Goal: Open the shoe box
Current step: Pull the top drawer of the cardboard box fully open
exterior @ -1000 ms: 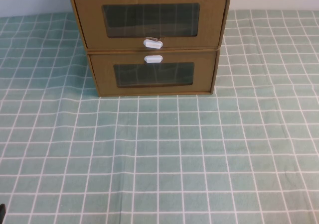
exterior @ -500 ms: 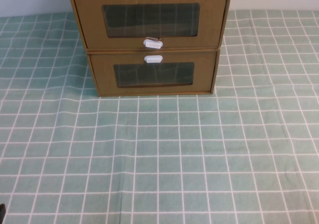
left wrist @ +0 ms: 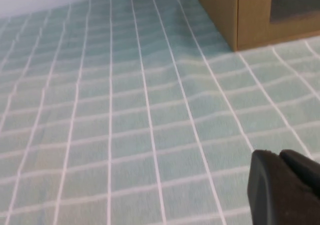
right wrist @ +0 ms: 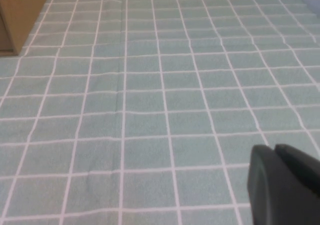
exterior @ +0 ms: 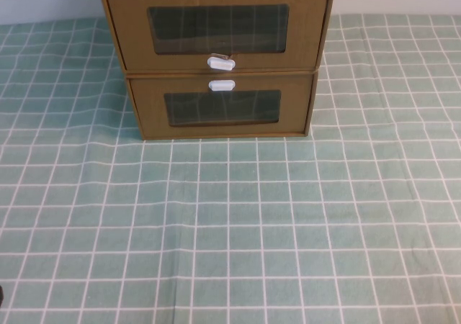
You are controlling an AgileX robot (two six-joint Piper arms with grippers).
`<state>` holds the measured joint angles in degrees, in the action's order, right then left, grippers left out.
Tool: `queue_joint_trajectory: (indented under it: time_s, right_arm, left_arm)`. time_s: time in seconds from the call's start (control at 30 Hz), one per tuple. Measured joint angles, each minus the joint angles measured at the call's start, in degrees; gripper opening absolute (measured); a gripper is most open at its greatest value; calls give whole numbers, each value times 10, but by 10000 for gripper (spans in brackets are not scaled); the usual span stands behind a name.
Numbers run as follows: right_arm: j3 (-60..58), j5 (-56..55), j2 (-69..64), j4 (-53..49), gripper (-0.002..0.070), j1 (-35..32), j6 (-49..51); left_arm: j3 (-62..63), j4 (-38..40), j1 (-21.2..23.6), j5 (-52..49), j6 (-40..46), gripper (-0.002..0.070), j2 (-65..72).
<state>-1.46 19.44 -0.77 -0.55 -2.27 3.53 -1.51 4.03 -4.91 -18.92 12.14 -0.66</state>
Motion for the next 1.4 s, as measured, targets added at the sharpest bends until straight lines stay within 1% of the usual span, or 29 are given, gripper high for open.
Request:
queue_joint_trajectory:
  time_s: [0.13,0.2,0.27,0.4,0.5,0.63,0.87,1.0,1.1,1.2,1.3,1.4]
  right_arm:
    - [0,-59,0,-9,-15,0,0]
    - [0,-119,0,-9,-15,0,0]
    - [0,-199,0,-9,-15,0,0]
    - [0,-366,0,-9,-15,0,0]
    - [0,-464,0,-10,-15,0,0]
    - [0,-540,0,-11,-15,0,0]
    - [0,-600,0,-11,-15,0,0]
    - [0,-699,0,-14,-15,0,0]
    - [19,-716,2,-20,-15,0,12]
    - [80,-670,2,-40,-15,0,68]
    - [155,-602,-16,-60,-15,0,155]
    - [219,-560,-49,-65,-15,0,200]
  left_arm:
    - [0,0,0,59,0,-5,0]
    - [0,0,0,113,0,-5,0]
    - [0,0,0,181,-3,-5,0]
    - [0,0,0,361,-20,-5,0]
    - [0,0,0,484,-27,-5,0]
    - [0,0,0,572,-28,-5,0]
    - [0,0,0,608,-29,-5,0]
    - [0,0,0,682,-35,-5,0]
    - [17,0,0,711,-40,-5,-1]
    - [69,0,0,672,-50,-5,-2]
    - [138,0,0,589,-59,-5,-2]
    - [212,1,0,492,-63,-5,3]
